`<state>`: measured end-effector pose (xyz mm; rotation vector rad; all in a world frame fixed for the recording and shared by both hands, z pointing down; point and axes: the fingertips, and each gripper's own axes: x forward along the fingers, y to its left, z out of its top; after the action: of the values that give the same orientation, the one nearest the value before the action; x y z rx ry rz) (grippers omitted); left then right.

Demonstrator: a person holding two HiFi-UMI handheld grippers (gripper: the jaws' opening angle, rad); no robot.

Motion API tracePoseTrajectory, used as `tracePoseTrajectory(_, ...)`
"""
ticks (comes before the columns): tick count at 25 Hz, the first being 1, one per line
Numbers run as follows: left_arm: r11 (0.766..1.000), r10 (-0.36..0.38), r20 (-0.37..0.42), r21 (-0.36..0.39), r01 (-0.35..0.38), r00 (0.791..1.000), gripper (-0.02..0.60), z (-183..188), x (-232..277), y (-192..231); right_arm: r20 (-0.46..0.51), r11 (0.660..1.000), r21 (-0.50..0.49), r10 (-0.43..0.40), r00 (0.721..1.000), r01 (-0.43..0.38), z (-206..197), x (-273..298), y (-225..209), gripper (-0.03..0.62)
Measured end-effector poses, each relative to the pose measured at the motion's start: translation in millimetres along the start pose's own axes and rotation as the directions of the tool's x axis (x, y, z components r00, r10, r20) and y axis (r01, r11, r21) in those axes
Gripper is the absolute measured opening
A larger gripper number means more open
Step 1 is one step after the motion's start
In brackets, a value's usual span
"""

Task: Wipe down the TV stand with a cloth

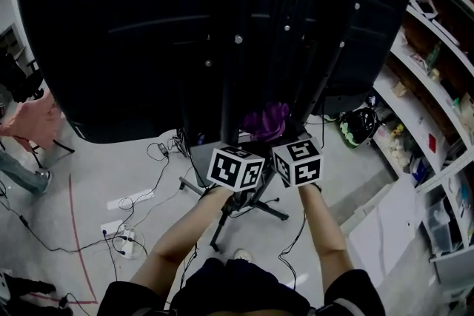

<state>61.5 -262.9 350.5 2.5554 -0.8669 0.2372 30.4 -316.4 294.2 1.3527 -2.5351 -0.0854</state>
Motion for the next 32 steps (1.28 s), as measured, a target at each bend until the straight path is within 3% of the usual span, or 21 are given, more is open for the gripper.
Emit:
tracePoseTrajectory(5,0.995,-0.009,0.059,0.104,0.003,0.998,0.008,19.4,-32.7,-17.7,0.126,0.999,-0.043,-0.016,0.992,0.021,54.0,-26.8,13.9,0.064)
tracePoseTrajectory(9,0.979,-0.013,0.112,0.202,-0.010,0.994,0.008,45.5,-60.6,-35.1,0.255,0.997,-0.075,-0.015,0.967,0.035,111.1,-50.4,26.8,0.064)
tracePoseTrajectory(15,0.970,-0.050,0.184,0.244,0.003,0.982,0.006,92.8,-102.1,-47.7,0.391,0.990,-0.140,0.024,0.920,0.033,192.8,-65.2,48.3,0.064)
tracePoseTrajectory(29,0.937,-0.037,0.357,0.336,-0.091,0.933,0.006,236.6,-170.2,-50.9,0.601,0.979,-0.170,0.010,0.799,0.116,359.3,-87.9,50.8,0.064)
tracePoseTrajectory(32,0.939,-0.039,0.381,0.330,-0.097,0.924,0.006,262.1,-178.0,-50.4,0.607,0.972,-0.182,-0.009,0.794,0.150,375.6,-82.7,53.1,0.064)
